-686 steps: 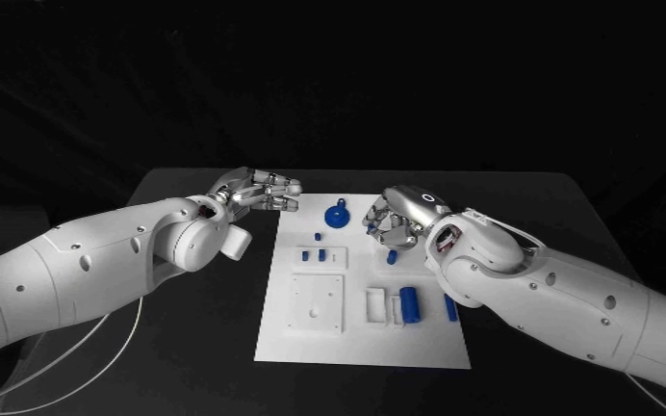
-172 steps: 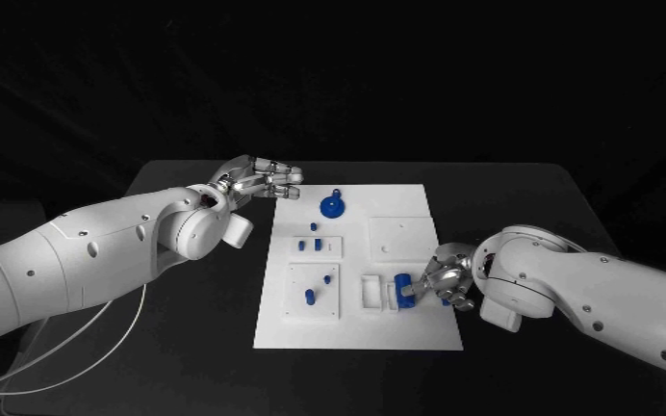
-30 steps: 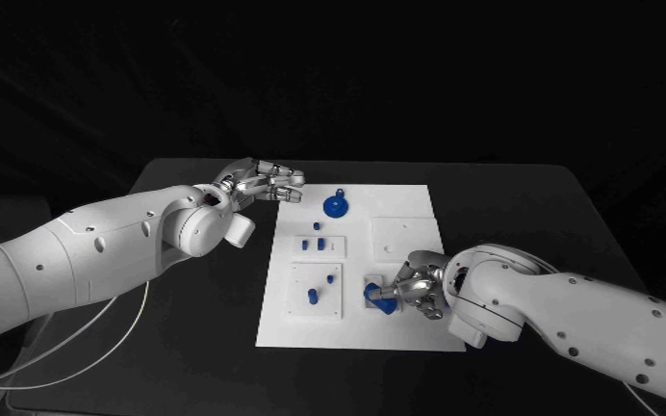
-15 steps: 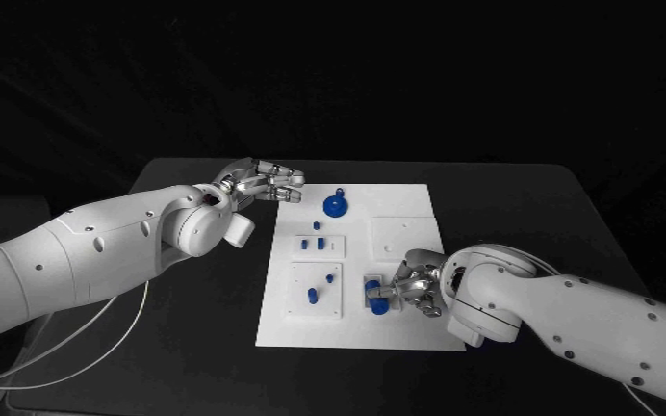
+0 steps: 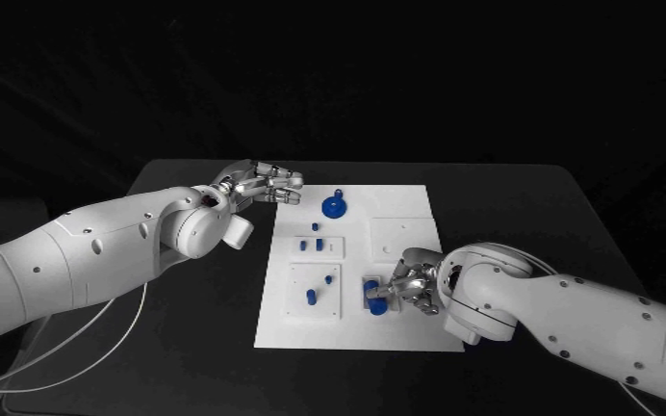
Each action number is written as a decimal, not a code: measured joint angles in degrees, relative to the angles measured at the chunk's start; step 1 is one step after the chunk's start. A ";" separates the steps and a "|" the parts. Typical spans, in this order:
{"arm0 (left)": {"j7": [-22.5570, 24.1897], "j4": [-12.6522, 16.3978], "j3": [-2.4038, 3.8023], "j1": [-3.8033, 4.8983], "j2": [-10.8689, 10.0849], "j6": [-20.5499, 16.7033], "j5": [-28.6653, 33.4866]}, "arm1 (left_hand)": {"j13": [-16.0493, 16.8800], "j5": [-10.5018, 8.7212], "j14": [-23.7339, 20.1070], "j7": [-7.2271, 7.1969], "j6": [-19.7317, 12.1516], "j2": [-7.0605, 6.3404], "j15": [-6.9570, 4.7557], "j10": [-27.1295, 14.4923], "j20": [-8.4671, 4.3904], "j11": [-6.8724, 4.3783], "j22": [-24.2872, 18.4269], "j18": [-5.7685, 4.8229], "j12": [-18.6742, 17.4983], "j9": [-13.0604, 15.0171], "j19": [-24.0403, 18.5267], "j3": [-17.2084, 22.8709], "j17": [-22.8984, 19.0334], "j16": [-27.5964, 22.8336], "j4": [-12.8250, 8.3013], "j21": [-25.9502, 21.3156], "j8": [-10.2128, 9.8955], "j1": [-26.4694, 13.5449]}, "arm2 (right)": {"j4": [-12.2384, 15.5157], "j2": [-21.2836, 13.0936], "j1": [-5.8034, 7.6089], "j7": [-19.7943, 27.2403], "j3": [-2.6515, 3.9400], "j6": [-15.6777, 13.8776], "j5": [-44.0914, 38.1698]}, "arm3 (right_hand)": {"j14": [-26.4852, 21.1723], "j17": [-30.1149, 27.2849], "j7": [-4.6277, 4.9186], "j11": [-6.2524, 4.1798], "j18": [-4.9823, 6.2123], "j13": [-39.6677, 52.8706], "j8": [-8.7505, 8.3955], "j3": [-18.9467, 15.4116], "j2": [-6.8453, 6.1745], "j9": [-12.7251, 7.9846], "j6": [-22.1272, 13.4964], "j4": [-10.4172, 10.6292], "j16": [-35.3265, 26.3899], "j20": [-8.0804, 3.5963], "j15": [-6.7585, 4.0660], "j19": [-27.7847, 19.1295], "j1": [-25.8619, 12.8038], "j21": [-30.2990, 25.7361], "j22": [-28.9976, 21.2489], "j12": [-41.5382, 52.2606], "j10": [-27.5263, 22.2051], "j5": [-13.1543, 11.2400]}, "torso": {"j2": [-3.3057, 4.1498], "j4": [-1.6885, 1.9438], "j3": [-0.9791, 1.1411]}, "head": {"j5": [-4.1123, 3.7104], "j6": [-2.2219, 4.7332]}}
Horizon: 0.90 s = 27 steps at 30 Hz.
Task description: Assemble the parts on the task board
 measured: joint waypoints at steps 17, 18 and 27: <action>-0.06 -0.01 0.00 0.00 -0.03 0.09 -0.01 | 0.00 0.00 0.00 0.00 0.00 0.00 0.00 0.00 0.00 0.00 0.01 0.00 0.00 0.00 0.00 0.00 0.00 0.00 0.00 0.00 0.00 0.00 | -0.20 0.60 -0.17 0.98 -0.16 -2.89 -0.33 | -0.12 -0.29 -0.89 -1.21 0.00 1.19 0.00 4.79 -0.09 0.34 1.99 0.15 0.00 -0.20 -0.29 -0.21 -3.23 0.44 -0.01 1.38 1.59 -1.77 | 0.03 0.04 0.08 | -0.27 0.02; -0.07 -0.01 0.00 0.00 -0.03 0.09 -0.01 | 0.00 0.00 0.00 0.00 0.00 0.00 0.00 0.00 0.00 0.00 0.01 0.00 0.00 0.00 0.00 -0.10 0.00 0.00 0.10 0.00 0.00 0.00 | -0.23 0.61 -0.18 1.01 -0.16 -2.99 -0.33 | -0.12 -0.29 -0.88 -1.21 0.00 1.20 0.00 4.69 -0.09 0.34 1.99 0.25 0.00 -0.20 -0.29 -0.21 -3.23 0.44 -0.01 1.38 1.59 -2.02 | 0.03 0.04 0.08 | -0.27 0.01; -0.14 -0.03 0.00 0.00 0.00 0.13 -0.01 | 0.00 0.00 0.00 0.00 0.00 0.00 0.00 0.00 0.00 0.00 0.01 0.00 0.00 0.00 0.00 -0.15 0.00 0.00 0.15 0.00 0.00 0.00 | -0.43 0.56 -0.20 1.28 -0.18 -3.67 -0.30 | -0.12 -0.48 -0.72 -0.98 0.00 1.26 0.00 1.85 -1.84 0.52 2.15 3.71 0.00 -0.20 -0.29 -0.21 -4.49 0.44 -0.21 1.38 1.81 -4.48 | 0.01 0.00 0.07 | -0.37 0.12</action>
